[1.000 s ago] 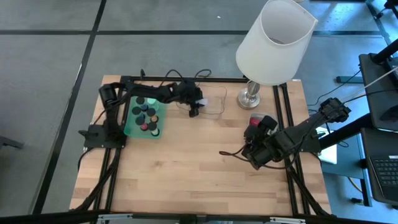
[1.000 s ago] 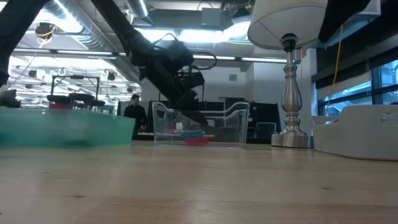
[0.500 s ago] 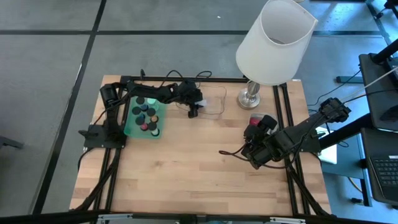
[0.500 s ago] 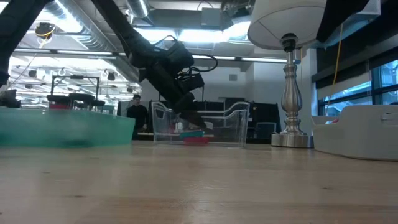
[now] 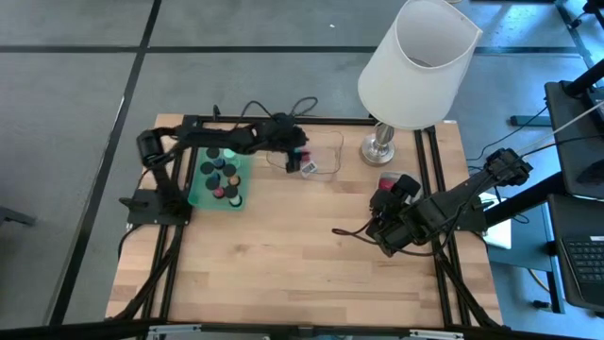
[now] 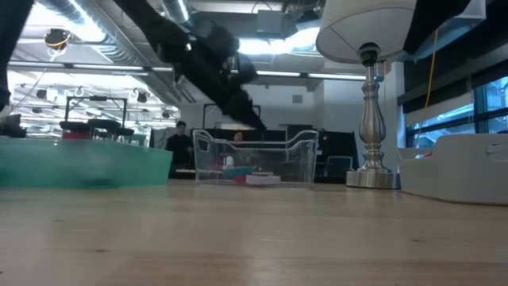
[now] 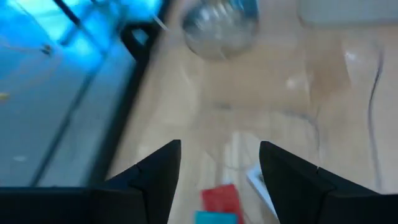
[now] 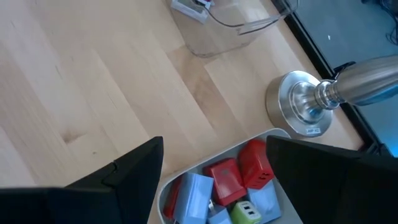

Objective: Pick & Place Office items
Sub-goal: Return to Home Position

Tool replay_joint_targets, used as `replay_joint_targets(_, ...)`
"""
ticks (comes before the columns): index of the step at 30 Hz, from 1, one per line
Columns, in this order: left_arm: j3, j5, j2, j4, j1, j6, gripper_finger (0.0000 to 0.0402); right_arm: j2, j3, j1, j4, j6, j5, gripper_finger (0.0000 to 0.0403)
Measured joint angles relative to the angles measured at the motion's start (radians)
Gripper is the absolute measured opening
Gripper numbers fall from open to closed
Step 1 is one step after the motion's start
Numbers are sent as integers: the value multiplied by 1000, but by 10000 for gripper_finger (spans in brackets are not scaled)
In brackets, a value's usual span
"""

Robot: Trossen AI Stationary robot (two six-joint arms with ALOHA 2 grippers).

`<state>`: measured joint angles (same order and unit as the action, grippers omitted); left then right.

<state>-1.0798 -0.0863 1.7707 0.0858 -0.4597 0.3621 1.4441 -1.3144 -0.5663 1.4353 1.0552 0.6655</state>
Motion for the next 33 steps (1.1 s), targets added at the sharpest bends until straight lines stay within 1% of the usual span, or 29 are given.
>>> replay_joint_targets(3,0,45,-99,-25,2,-5,215,0,0,0,0,-22,-2,288)
replay_joint_targets(8,0,100,-286,-147,3,-58,210,0,0,0,0,-33,-35,288)
replay_joint_targets(12,0,122,-430,-271,3,-99,208,0,0,0,0,-164,-102,288)
replay_joint_targets(14,0,122,-494,-339,3,-148,209,0,0,0,-2,-221,-131,288)
replay_joint_targets(20,0,121,-656,-580,3,-339,212,0,0,0,-59,-235,-149,288)
replay_joint_targets(22,0,121,-700,-661,3,-377,210,0,0,0,-76,-262,-135,288)
replay_joint_targets(26,6,121,-779,-788,3,-469,208,0,0,0,-110,-279,-38,288)
replay_joint_targets(33,140,119,-965,-794,43,-516,212,0,1,0,-132,-265,79,288)
